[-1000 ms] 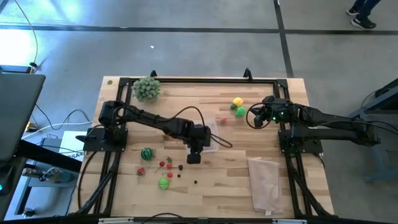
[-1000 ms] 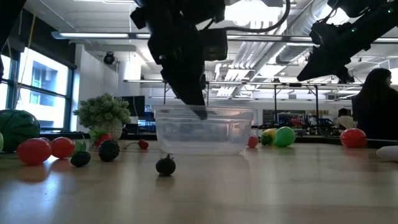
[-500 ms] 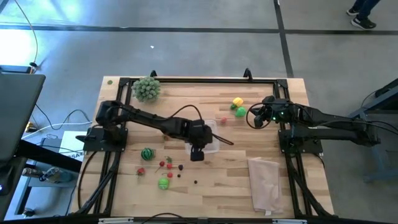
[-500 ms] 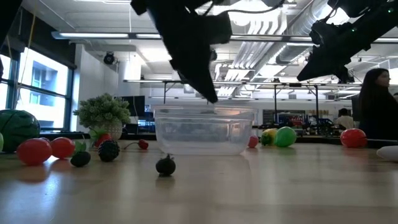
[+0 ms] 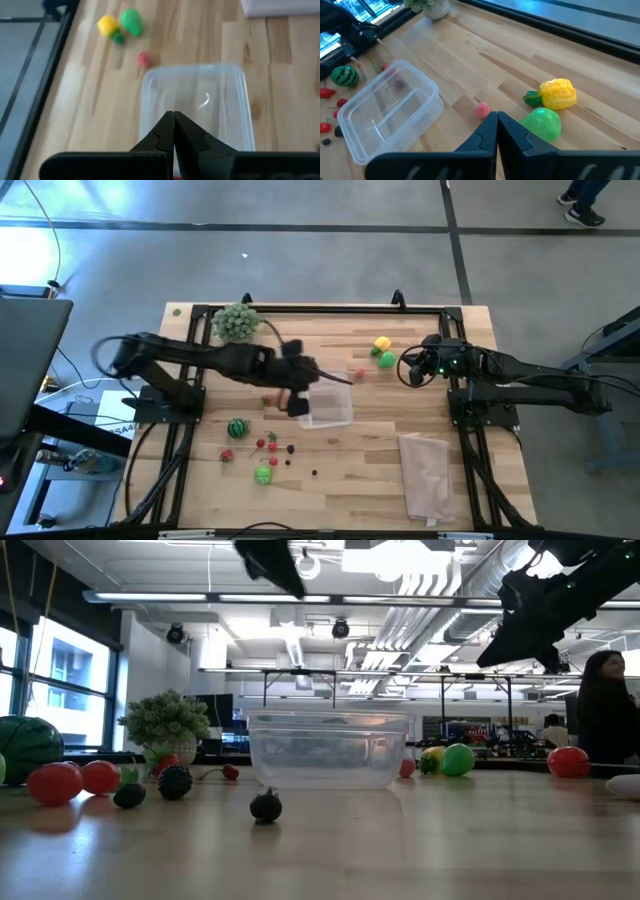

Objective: Pick and placing Produce into tupperware
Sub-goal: Put the red tomato into the transparent bin

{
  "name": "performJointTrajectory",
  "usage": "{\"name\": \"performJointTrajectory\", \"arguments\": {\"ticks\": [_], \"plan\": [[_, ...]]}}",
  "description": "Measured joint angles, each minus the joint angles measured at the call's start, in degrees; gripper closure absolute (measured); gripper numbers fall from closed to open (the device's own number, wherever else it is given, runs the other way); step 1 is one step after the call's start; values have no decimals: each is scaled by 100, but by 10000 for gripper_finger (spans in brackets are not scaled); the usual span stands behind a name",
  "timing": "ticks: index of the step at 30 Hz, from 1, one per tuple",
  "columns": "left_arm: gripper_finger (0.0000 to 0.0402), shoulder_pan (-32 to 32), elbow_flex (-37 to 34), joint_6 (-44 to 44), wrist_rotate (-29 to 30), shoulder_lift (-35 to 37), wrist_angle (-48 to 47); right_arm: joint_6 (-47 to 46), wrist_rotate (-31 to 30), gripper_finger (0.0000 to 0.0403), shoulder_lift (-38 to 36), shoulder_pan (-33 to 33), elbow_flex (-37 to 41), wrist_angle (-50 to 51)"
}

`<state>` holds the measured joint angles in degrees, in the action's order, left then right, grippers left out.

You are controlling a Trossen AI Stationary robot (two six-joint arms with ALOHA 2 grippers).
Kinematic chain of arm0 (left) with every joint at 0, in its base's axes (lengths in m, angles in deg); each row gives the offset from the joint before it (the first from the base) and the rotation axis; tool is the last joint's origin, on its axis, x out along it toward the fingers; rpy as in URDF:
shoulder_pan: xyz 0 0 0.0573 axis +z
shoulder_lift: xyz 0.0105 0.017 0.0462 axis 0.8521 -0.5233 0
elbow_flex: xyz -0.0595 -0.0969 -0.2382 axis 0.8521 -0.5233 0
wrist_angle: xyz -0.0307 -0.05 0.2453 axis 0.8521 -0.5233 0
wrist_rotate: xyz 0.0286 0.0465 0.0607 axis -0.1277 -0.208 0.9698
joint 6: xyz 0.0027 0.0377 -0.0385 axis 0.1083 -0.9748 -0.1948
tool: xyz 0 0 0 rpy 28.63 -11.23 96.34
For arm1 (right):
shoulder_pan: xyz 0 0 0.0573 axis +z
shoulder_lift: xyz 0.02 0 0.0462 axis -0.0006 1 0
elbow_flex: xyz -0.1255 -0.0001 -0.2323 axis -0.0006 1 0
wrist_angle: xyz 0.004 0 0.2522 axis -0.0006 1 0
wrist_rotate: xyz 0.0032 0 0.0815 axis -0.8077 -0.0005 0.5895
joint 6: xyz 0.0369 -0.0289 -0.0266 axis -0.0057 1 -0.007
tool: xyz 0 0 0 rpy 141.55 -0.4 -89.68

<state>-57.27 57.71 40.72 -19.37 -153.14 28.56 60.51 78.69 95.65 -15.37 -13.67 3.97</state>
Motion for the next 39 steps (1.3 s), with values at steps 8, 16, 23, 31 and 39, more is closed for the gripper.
{"name": "performJointTrajectory", "arguments": {"ticks": [8, 16, 23, 31, 39], "plan": [[401, 88, -729, 3, -16, 1531, 65, 16, 15, 403, -7, 0, 0, -30], [401, 869, -2442, 281, -741, 2949, 1143, 17, 32, 403, -36, -2, 0, -36], [401, 1488, -3463, 430, -2001, 3451, 1653, 15, 34, 403, -36, -3, 0, -52], [401, 1495, -3722, 120, -2472, 3440, 1648, -508, -256, 403, -36, -6, 0, -143], [401, 1495, -3722, 173, -2381, 3440, 1702, -606, -400, 402, 102, -140, -318, 130]]}}
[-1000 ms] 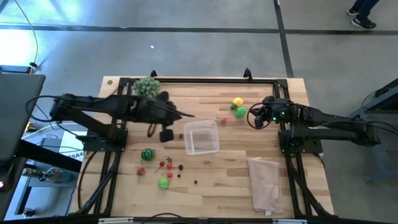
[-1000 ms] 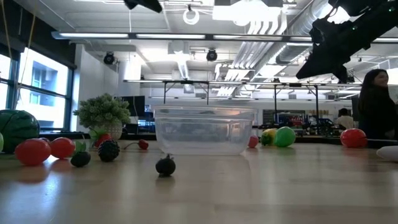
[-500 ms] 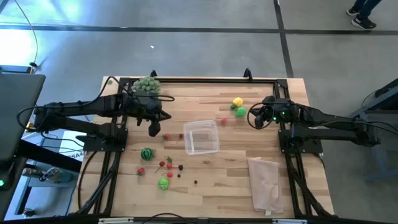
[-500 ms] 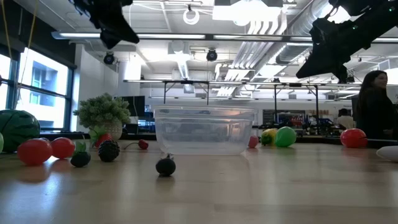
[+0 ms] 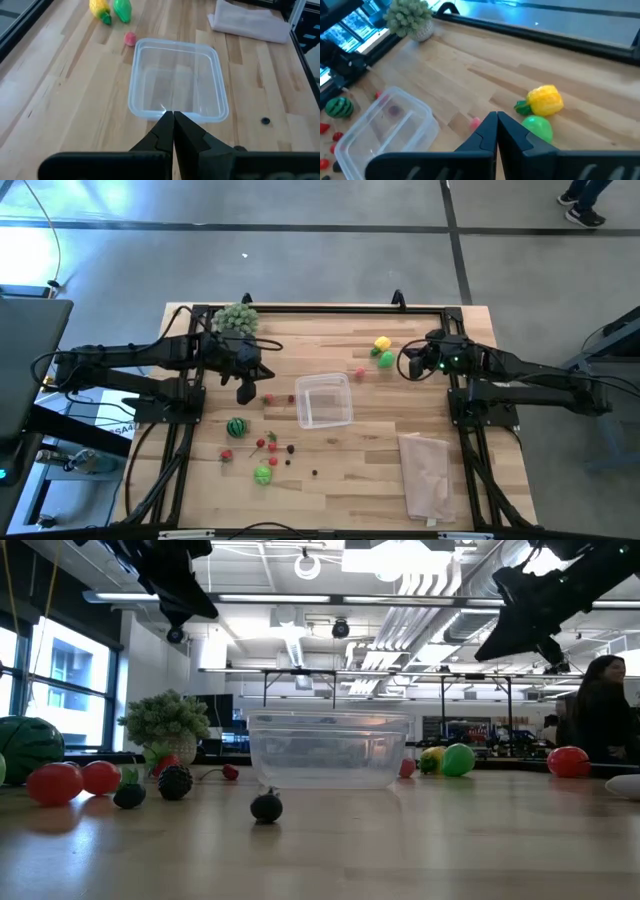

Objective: Pick and placing Produce into tupperware
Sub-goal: Put the red tomato into the transparent bin

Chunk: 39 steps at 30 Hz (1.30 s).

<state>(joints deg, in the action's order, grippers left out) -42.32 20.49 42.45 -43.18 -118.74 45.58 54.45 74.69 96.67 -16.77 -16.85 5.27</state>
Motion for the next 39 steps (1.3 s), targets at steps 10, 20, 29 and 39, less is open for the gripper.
{"name": "performJointTrajectory", "arguments": {"ticks": [10, 20, 29, 39], "plan": [[401, 0, 0, 1, 16, 0, -2, -92, -169, 402, 1145, -695, -1936, 2421], [401, 0, 0, 2, 16, 0, -7, -434, -269, 402, 2928, -1260, -3548, 4391], [401, 0, 0, 2, 16, 0, -9, -1221, -110, 402, 3840, -1787, -3136, 4895], [401, 0, 0, 2, 16, 0, -11, -1427, 59, 394, 3958, -1927, -2515, 4549]]}}
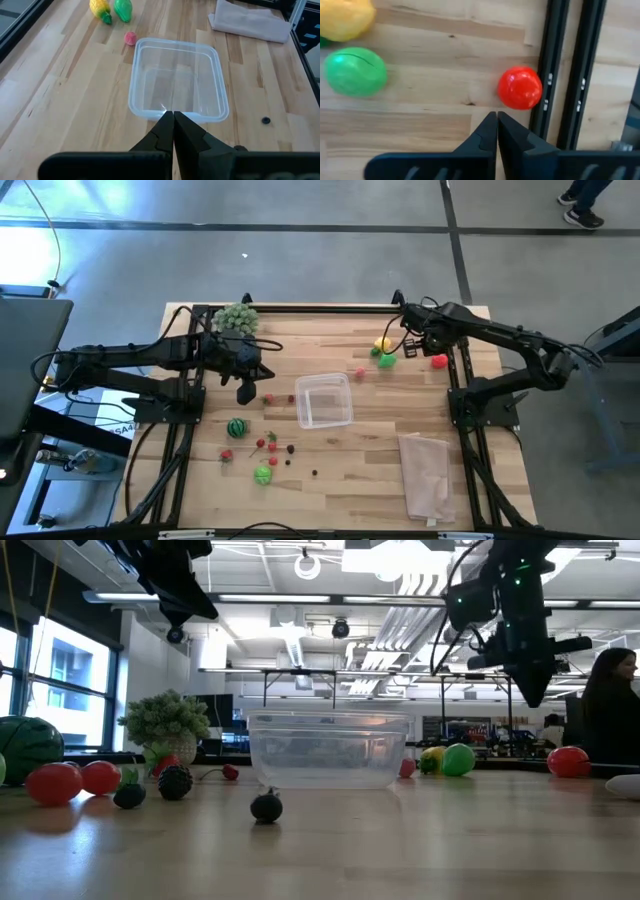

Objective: Pick and placing Produce into tupperware
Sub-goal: Put the red tomato into the transparent bin

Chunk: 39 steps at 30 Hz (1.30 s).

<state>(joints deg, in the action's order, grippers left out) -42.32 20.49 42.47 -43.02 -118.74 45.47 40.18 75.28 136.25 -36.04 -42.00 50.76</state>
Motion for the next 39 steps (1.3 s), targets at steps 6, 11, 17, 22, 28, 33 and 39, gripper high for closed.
{"name": "performJointTrajectory", "arguments": {"ticks": [6, 11, 17, 22, 28, 33, 39], "plan": [[401, 0, 0, 2, 0, 0, 0, -569, 50, 330, -4, 2, 227, 48], [401, 0, 0, 2, 0, 0, 2, -1220, -43, 283, -2, 40, 521, 92], [401, 0, 0, 2, 0, 0, 0, -1574, 22, 255, -2, 31, 808, 130], [401, 0, 0, 2, 0, 0, 0, -1677, 29, 245, -3, 2, 894, -11], [401, 0, 0, 1, 1, 0, 2, -1540, 1, 231, -4, 0, 894, -290], [401, 0, 0, 1, 0, 0, 2, -1701, -185, 203, -4, 0, 894, -339], [401, 0, 0, 2, 0, 0, 2, -1850, -352, 164, -4, 0, 897, -350]]}}
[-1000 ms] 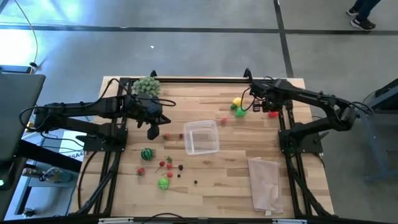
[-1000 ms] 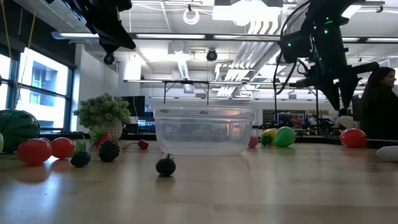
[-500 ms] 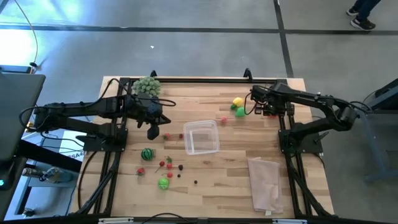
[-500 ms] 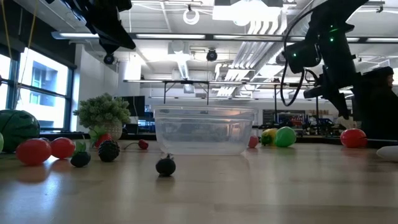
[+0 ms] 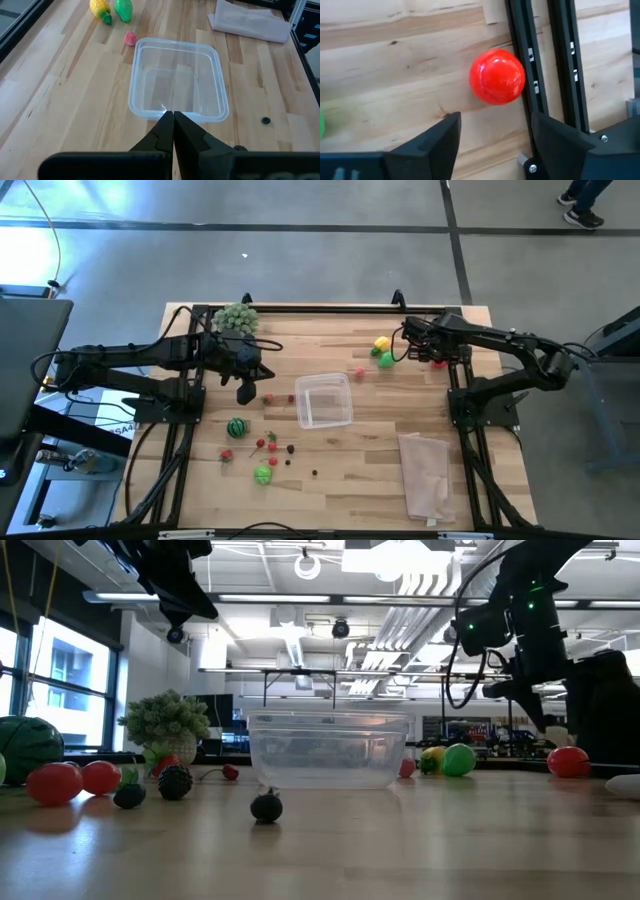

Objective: Pick and placing Produce into tupperware
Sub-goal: Put the red tomato into the transparent bin

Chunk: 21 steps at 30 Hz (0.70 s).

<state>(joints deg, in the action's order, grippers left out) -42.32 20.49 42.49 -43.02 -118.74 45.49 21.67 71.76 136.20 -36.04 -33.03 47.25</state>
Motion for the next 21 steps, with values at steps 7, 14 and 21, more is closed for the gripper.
{"name": "performJointTrajectory", "arguments": {"ticks": [7, 14, 21], "plan": [[401, 0, 0, -2, 2, 0, 0, -1, -73, 143, 2, 0, 0, -116], [401, 0, 0, 1, 1, 0, 0, 1, -72, 141, 100, 0, 0, -185], [401, 0, 0, 1, 0, 0, 0, -162, -93, 141, 526, -121, 0, -189]]}}
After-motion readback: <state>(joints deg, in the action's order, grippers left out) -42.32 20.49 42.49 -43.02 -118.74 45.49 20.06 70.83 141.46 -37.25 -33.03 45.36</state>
